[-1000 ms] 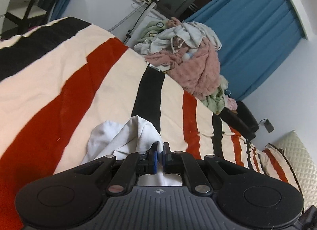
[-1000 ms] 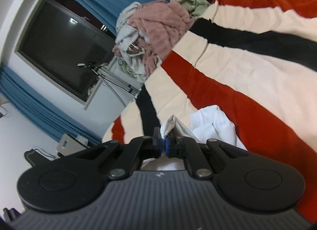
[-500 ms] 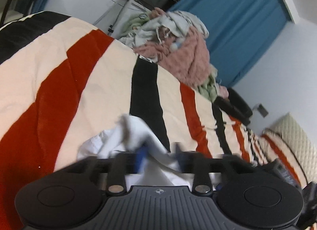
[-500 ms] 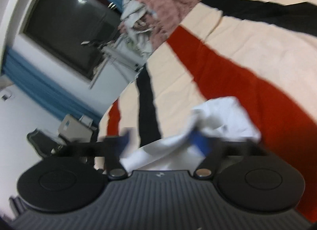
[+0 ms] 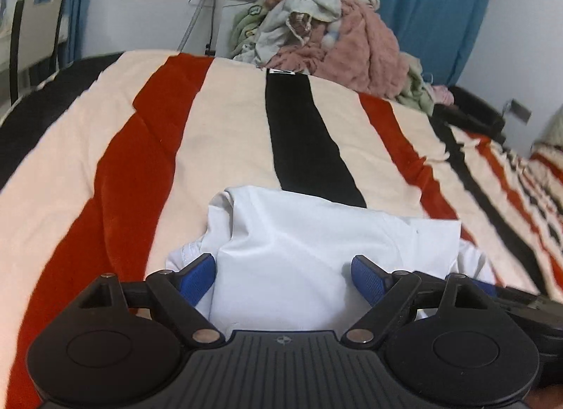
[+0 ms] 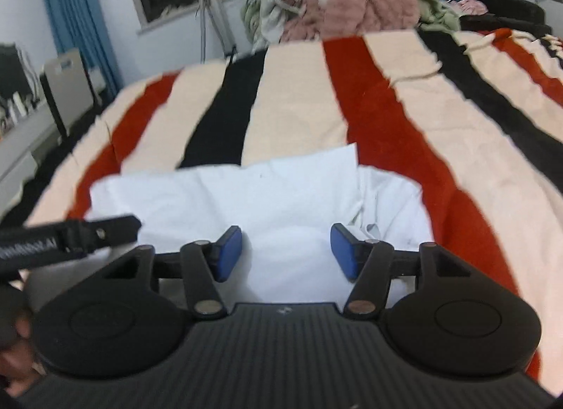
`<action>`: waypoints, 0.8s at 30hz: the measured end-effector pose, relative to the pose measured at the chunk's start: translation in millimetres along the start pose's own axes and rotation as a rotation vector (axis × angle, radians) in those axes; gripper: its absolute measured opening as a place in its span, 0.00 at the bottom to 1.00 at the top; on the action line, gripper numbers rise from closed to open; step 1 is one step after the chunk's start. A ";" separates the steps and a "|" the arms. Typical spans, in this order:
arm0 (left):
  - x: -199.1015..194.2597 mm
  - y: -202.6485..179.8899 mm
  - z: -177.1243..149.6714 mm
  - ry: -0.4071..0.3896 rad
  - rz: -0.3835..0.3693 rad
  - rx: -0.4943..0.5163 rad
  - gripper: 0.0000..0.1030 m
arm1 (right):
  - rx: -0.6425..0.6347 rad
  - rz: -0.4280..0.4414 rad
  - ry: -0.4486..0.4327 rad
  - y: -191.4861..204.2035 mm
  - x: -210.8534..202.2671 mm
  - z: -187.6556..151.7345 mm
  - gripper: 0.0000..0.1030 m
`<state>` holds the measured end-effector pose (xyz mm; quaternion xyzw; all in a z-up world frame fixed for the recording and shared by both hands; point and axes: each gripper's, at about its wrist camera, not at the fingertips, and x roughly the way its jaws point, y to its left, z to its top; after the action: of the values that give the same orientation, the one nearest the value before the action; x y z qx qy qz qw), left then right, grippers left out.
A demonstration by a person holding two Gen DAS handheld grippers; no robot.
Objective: Fold clothes
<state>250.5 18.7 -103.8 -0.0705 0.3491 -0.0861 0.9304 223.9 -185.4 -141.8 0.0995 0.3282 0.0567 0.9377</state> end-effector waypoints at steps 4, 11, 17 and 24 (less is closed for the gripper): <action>-5.0 -6.0 -3.8 -0.015 0.017 0.047 0.83 | 0.006 0.009 0.003 -1.6 -5.9 0.7 0.58; -61.8 -15.0 -17.2 -0.046 -0.001 0.084 0.83 | -0.061 0.050 -0.054 12.2 -73.2 -5.8 0.58; -88.7 -18.2 -47.2 -0.001 0.046 0.109 0.83 | -0.069 0.027 0.006 12.7 -99.3 -39.2 0.58; -105.9 9.9 -75.3 0.051 -0.011 -0.129 0.83 | -0.088 0.004 0.026 16.6 -89.2 -55.0 0.58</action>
<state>123.3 45.2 -94.3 -0.1299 0.3772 -0.0701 0.9143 119.3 -176.3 -126.3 0.0583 0.3372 0.0741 0.9367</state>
